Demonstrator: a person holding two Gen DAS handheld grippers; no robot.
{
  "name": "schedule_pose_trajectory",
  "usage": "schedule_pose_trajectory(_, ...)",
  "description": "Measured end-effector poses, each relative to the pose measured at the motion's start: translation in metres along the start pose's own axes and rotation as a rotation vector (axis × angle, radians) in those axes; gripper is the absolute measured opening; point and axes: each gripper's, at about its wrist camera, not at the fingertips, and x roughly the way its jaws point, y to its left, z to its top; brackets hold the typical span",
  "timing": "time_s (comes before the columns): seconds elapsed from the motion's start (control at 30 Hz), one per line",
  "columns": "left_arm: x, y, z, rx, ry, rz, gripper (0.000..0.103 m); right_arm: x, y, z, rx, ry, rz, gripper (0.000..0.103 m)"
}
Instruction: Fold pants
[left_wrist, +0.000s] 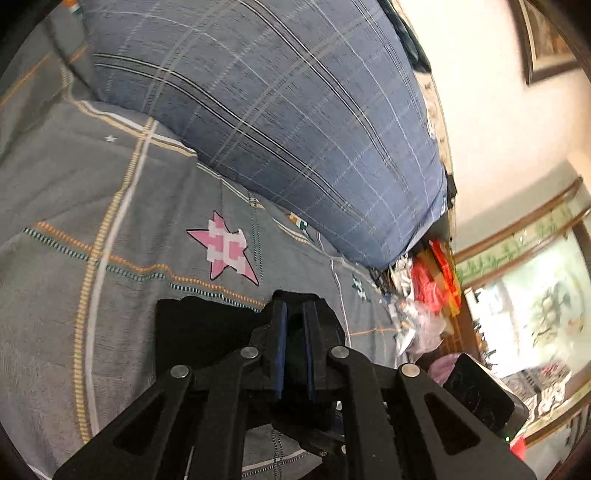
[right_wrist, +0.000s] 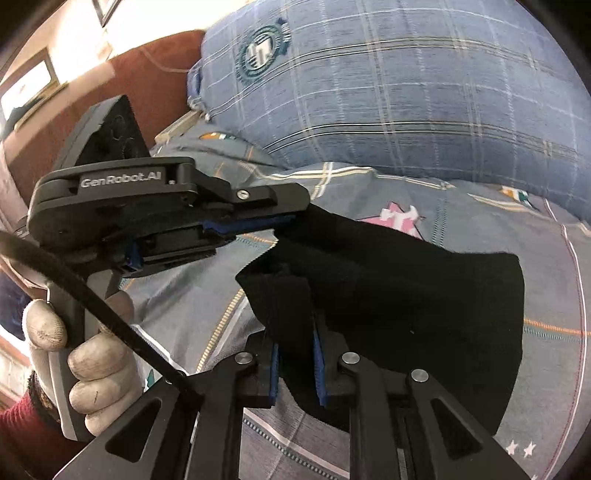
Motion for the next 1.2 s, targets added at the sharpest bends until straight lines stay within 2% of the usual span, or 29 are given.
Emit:
schedule_pose_trajectory(0.13,-0.007,0.015,0.002,-0.038,-0.027,0.001,0.008,0.010,0.019,0.006,-0.066,0.014,-0.010,0.017)
schedule_pose_trajectory(0.27,-0.007,0.042,-0.003,-0.098,-0.035,0.050,0.008,0.038,0.027,0.002,-0.113,0.070,-0.022,0.017)
schedule_pose_trajectory(0.4,-0.013,0.068,-0.012,-0.168,-0.035,0.105,0.008,0.060,0.022,-0.010,-0.105,0.129,0.031,0.021)
schedule_pose_trajectory(0.5,-0.023,0.078,-0.017,-0.199,-0.046,0.118,0.008,0.062,0.017,-0.014,-0.088,0.115,0.113,0.042)
schedule_pose_trajectory(0.57,-0.033,0.080,-0.020,-0.208,-0.063,0.127,0.016,0.060,0.019,-0.016,-0.085,0.109,0.168,0.064)
schedule_pose_trajectory(0.6,-0.038,0.079,-0.021,-0.208,-0.074,0.133,0.017,0.058,0.022,-0.018,-0.096,0.108,0.171,0.067)
schedule_pose_trajectory(0.63,-0.044,0.076,-0.023,-0.203,-0.087,0.139,0.019,0.057,0.027,-0.019,-0.116,0.108,0.171,0.071)
schedule_pose_trajectory(0.73,-0.057,0.064,-0.026,-0.169,-0.111,0.168,0.019,0.049,0.036,-0.023,-0.140,0.107,0.182,0.071)
schedule_pose_trajectory(0.83,-0.065,0.044,-0.029,-0.108,-0.127,0.193,0.019,0.031,0.032,-0.027,-0.101,0.095,0.222,0.071)
schedule_pose_trajectory(0.93,-0.064,0.020,-0.030,-0.044,-0.122,0.186,0.020,0.007,0.016,-0.033,-0.060,0.068,0.227,0.071)
schedule_pose_trajectory(1.03,-0.051,-0.002,-0.029,0.025,-0.090,0.179,0.033,-0.021,-0.009,-0.039,0.004,0.025,0.194,0.071)
schedule_pose_trajectory(1.2,-0.003,-0.022,-0.022,0.106,-0.015,0.242,0.036,-0.047,-0.064,-0.035,0.158,-0.035,0.087,0.071)
